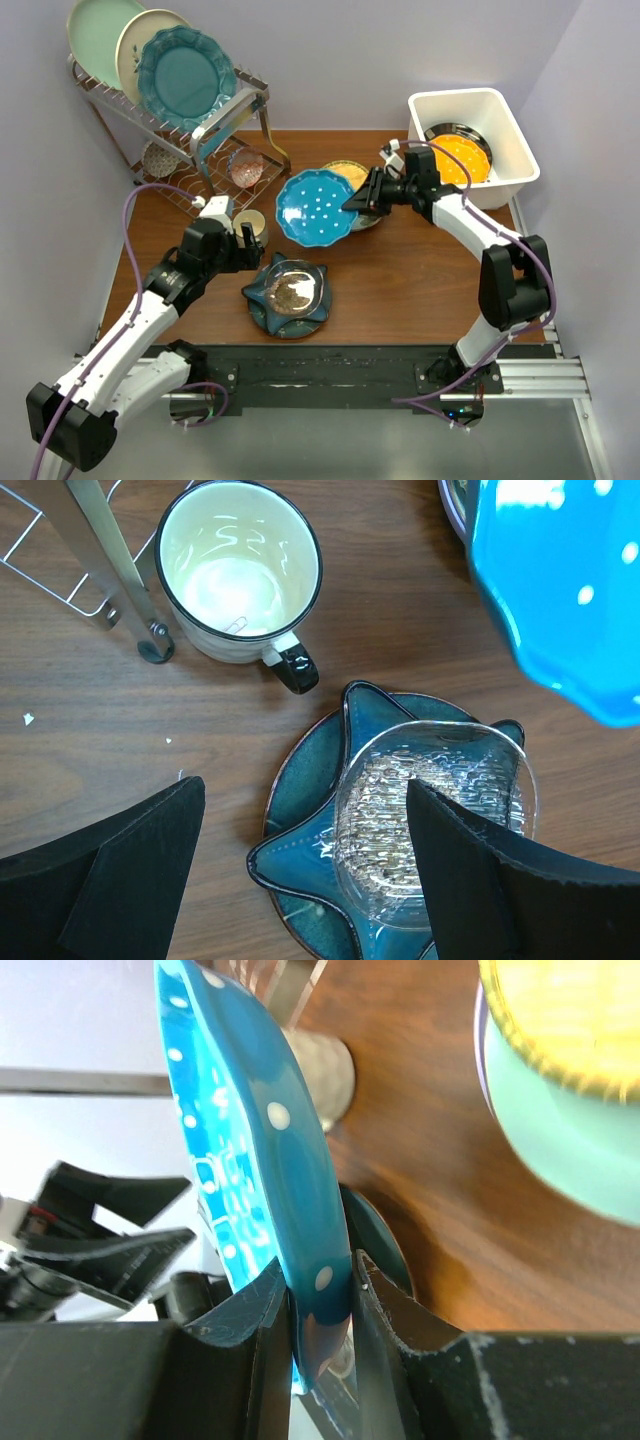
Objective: Place the plates into the plastic bin on the countertop
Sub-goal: Place the plate in the plastic bin.
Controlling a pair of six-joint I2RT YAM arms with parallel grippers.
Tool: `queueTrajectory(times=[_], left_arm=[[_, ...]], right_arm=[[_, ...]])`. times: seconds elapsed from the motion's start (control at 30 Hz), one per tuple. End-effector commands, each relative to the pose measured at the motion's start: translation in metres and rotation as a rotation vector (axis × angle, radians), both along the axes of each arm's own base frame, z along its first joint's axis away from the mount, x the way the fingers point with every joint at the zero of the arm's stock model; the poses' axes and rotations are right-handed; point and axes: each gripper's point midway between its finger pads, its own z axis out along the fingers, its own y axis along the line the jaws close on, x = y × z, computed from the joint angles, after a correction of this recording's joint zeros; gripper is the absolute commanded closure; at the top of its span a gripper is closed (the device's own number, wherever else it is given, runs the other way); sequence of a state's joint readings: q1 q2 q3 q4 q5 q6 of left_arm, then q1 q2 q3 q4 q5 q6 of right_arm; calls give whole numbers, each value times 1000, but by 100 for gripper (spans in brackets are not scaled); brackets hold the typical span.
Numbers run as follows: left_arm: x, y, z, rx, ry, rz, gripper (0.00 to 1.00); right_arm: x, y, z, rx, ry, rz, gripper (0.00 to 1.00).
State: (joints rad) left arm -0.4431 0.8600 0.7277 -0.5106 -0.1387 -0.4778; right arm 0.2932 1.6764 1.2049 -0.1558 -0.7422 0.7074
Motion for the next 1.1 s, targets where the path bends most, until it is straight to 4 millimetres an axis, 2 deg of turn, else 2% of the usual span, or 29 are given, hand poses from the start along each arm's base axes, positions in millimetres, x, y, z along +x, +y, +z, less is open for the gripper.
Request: queueTrajectory(times=[0.0,0.17,0.47,0.63,0.87,0.93,0.97,1.07], left_arm=[[9,1,21,-8,-68,6,14],[9,1,23,-15,-78,2,13],[8,0,22,-16,-73,2,13],[8,1,21,-17,-72,9,13],[8,2,21,-17,-74,15,12],[8,3,20,-16,-71,20,11],[8,3,20,-17,-70,21,11],[8,3,19,-16,-67,23,11]], right_arm=[[25,0,71,116,-138,8,100],[50,-19,101,151,-186,-61,100],[86,-53,132,178,-231,-144,100],[99,-68,140,205,-239,-184,100],[116,-98,138,220,-226,-265,100],[120,-101,141,236,-231,-282,100],[126,-120,141,239,-232,-330,100],[135,-140,147,267,-252,-398,100]])
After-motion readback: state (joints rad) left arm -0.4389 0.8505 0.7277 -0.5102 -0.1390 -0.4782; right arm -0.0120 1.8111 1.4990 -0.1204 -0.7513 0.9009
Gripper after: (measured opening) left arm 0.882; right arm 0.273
